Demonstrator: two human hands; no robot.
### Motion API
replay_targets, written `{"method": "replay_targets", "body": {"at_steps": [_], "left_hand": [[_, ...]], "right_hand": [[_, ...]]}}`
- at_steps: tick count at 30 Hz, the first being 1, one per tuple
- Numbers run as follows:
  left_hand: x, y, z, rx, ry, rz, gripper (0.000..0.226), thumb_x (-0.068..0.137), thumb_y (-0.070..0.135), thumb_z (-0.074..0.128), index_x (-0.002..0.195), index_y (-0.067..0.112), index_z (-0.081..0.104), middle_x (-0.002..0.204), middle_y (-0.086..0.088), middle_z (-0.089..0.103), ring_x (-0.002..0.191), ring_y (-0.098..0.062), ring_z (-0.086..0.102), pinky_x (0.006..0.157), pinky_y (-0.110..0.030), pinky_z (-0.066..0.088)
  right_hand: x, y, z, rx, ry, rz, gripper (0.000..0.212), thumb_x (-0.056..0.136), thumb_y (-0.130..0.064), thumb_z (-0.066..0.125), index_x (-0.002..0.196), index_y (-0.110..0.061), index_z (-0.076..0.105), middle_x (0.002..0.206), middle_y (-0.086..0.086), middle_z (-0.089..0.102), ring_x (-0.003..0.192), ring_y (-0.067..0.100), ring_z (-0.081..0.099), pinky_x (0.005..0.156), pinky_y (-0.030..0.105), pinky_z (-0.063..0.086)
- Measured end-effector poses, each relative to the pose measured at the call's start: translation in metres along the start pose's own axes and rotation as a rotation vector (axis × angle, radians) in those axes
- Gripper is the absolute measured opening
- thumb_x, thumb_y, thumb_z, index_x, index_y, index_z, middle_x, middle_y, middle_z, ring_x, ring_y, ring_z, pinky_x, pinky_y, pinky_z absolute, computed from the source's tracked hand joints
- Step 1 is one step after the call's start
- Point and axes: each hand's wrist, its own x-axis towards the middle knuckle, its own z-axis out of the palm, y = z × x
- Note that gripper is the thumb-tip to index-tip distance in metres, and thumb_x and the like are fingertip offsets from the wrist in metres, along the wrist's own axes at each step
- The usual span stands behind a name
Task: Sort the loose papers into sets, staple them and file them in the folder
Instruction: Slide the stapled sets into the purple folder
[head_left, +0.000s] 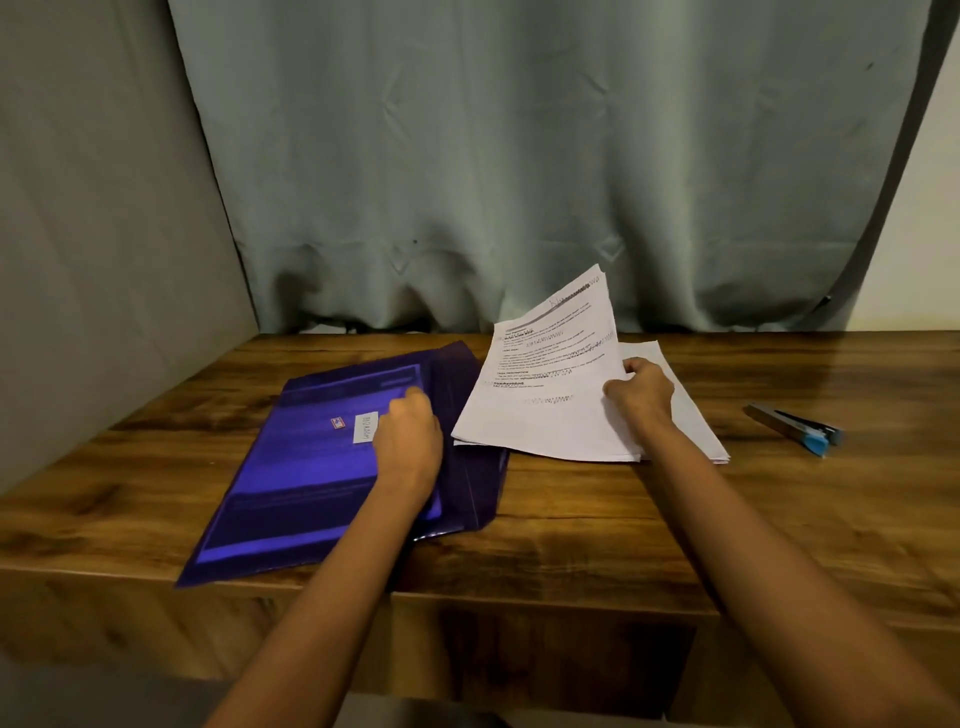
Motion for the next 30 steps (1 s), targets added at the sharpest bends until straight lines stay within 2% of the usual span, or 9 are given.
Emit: {"method": "replay_targets", "body": {"at_steps": [4, 6, 10, 11, 14, 18, 23, 27, 30], "left_hand": [[0.001, -0.002, -0.007, -0.011, 0.033, -0.006, 0.017, 0.095, 0.006, 0.046, 0.106, -0.005, 0.054, 0.1, -0.023, 0.062, 0.089, -0.038, 0.061, 0.062, -0.034, 0.037], [0.001, -0.004, -0.009, -0.015, 0.043, -0.024, 0.02, 0.095, 0.008, 0.047, 0.109, -0.003, 0.055, 0.101, -0.022, 0.062, 0.091, -0.039, 0.061, 0.063, -0.035, 0.038], [0.001, -0.008, -0.011, -0.029, 0.057, -0.041, 0.026, 0.094, 0.01, 0.048, 0.118, 0.0, 0.055, 0.104, -0.022, 0.063, 0.093, -0.039, 0.061, 0.07, -0.042, 0.047], [0.002, -0.009, -0.011, -0.027, 0.058, -0.044, 0.027, 0.095, 0.01, 0.048, 0.119, 0.001, 0.055, 0.104, -0.022, 0.063, 0.093, -0.038, 0.062, 0.071, -0.042, 0.049], [0.004, -0.011, -0.01, -0.029, 0.057, -0.054, 0.021, 0.094, 0.01, 0.049, 0.111, 0.001, 0.057, 0.1, -0.021, 0.064, 0.088, -0.038, 0.063, 0.071, -0.044, 0.052], [0.007, -0.011, -0.009, -0.037, 0.055, -0.073, 0.013, 0.093, 0.008, 0.05, 0.1, -0.001, 0.056, 0.096, -0.022, 0.063, 0.086, -0.039, 0.062, 0.071, -0.047, 0.054], [0.008, -0.012, -0.008, -0.031, 0.032, -0.088, 0.017, 0.094, 0.01, 0.049, 0.105, -0.001, 0.056, 0.104, -0.023, 0.062, 0.094, -0.041, 0.061, 0.077, -0.047, 0.053], [0.008, -0.013, -0.009, -0.035, 0.023, -0.09, 0.019, 0.094, 0.011, 0.05, 0.108, -0.001, 0.055, 0.105, -0.023, 0.062, 0.094, -0.04, 0.061, 0.078, -0.047, 0.053], [0.009, -0.013, -0.011, -0.033, 0.024, -0.089, 0.02, 0.095, 0.012, 0.049, 0.109, 0.0, 0.056, 0.106, -0.023, 0.062, 0.095, -0.04, 0.061, 0.076, -0.046, 0.051]], "right_hand": [[-0.005, -0.002, 0.006, 0.095, -0.047, 0.103, 0.031, 0.09, -0.007, 0.062, 0.121, -0.01, 0.056, 0.13, 0.013, 0.058, 0.115, 0.033, 0.057, 0.095, 0.041, 0.051], [-0.01, -0.005, 0.01, 0.105, -0.068, 0.135, 0.032, 0.09, -0.007, 0.062, 0.121, -0.011, 0.055, 0.13, 0.012, 0.056, 0.117, 0.032, 0.055, 0.094, 0.037, 0.051], [-0.018, -0.01, 0.016, 0.114, -0.114, 0.154, 0.036, 0.092, -0.007, 0.059, 0.127, -0.01, 0.05, 0.122, 0.005, 0.056, 0.117, 0.03, 0.055, 0.091, 0.033, 0.05], [-0.019, -0.01, 0.018, 0.125, -0.124, 0.151, 0.036, 0.092, -0.007, 0.059, 0.127, -0.011, 0.05, 0.126, 0.006, 0.056, 0.116, 0.03, 0.055, 0.094, 0.035, 0.051], [-0.027, -0.012, 0.022, 0.137, -0.142, 0.13, 0.037, 0.093, -0.006, 0.058, 0.128, -0.012, 0.049, 0.133, 0.01, 0.055, 0.117, 0.031, 0.056, 0.095, 0.041, 0.052], [-0.039, -0.012, 0.028, 0.122, -0.144, 0.08, 0.037, 0.095, -0.006, 0.052, 0.13, -0.014, 0.044, 0.133, 0.009, 0.054, 0.115, 0.029, 0.056, 0.089, 0.037, 0.051], [-0.05, -0.014, 0.034, 0.174, -0.138, 0.08, 0.036, 0.096, -0.004, 0.046, 0.131, -0.015, 0.043, 0.131, 0.01, 0.055, 0.112, 0.029, 0.056, 0.089, 0.037, 0.05], [-0.053, -0.012, 0.037, 0.17, -0.171, 0.13, 0.035, 0.095, -0.003, 0.044, 0.127, -0.016, 0.044, 0.128, 0.01, 0.057, 0.1, 0.024, 0.056, 0.086, 0.037, 0.052], [-0.054, -0.012, 0.037, 0.184, -0.167, 0.16, 0.036, 0.095, -0.003, 0.045, 0.128, -0.016, 0.044, 0.128, 0.009, 0.056, 0.104, 0.027, 0.057, 0.082, 0.036, 0.05]]}}
